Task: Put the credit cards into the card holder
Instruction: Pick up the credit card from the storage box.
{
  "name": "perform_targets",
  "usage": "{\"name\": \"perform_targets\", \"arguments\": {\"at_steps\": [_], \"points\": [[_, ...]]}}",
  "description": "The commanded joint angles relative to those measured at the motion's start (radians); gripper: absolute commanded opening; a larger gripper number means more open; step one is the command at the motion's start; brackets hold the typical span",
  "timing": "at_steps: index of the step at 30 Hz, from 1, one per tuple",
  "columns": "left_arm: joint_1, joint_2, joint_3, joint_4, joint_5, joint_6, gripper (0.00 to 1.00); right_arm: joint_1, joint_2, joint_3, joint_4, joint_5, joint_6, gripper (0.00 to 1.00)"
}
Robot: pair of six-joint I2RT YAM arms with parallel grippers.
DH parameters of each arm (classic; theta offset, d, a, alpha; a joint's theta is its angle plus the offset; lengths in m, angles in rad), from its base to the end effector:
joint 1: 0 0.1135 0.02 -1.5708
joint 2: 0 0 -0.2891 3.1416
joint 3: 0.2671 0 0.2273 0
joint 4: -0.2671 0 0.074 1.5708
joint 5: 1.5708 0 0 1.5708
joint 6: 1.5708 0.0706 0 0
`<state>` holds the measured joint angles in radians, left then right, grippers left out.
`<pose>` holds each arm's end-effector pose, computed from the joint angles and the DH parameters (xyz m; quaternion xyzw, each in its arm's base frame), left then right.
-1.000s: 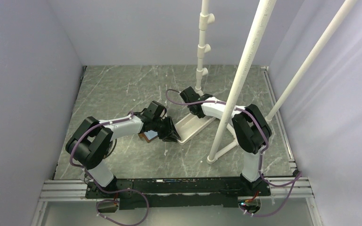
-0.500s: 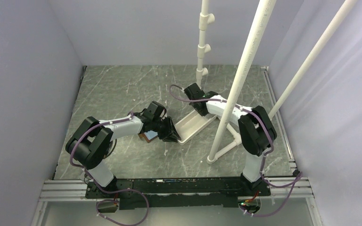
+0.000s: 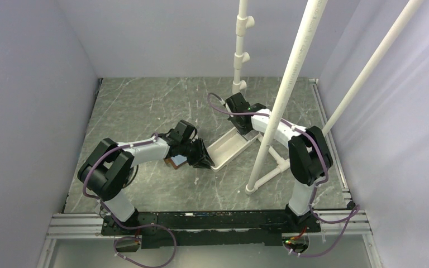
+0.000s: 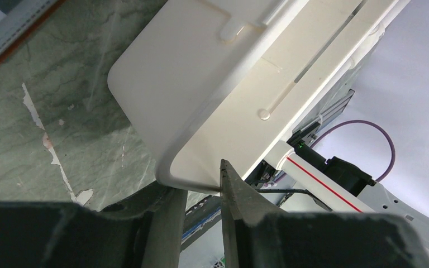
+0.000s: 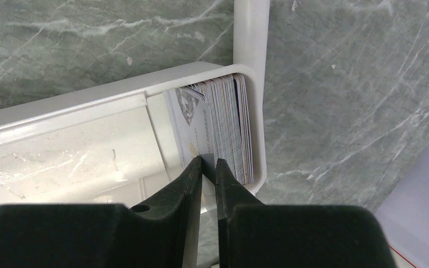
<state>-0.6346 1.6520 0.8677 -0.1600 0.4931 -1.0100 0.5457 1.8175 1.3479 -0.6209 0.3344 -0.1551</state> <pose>0.2386 -0.2171 0.1789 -0.0983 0.9204 -0.3770 0.0332 0.3354 0.1765 0.2234 -0.2916 0.9131 -0.1131 0.2614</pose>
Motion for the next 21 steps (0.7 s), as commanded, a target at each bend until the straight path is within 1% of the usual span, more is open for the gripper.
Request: {"name": "perform_targets", "arguments": {"at_steps": [1, 4, 6, 9, 12, 21], "points": [[-0.008, -0.021, -0.019, 0.019, 0.009, 0.013, 0.31, -0.016, -0.014, 0.050, 0.024, 0.066, -0.004, 0.05], [-0.008, -0.023, -0.021, 0.018, 0.010, 0.013, 0.30, -0.020, 0.005, 0.069, 0.020, 0.071, -0.002, 0.08], [-0.008, -0.023, -0.021, 0.016, 0.012, 0.014, 0.30, -0.023, 0.011, 0.071, 0.027, 0.069, -0.003, 0.18], [-0.008, -0.025, -0.021, 0.016, 0.010, 0.013, 0.29, -0.024, 0.025, 0.078, 0.020, 0.069, -0.006, 0.22], [-0.008, -0.023, -0.019, 0.019, 0.013, 0.013, 0.28, -0.026, 0.029, 0.074, 0.021, 0.069, -0.009, 0.28], [-0.008, -0.016, -0.013, 0.015, 0.016, 0.017, 0.27, -0.026, 0.037, 0.081, 0.007, 0.096, -0.009, 0.32]]}}
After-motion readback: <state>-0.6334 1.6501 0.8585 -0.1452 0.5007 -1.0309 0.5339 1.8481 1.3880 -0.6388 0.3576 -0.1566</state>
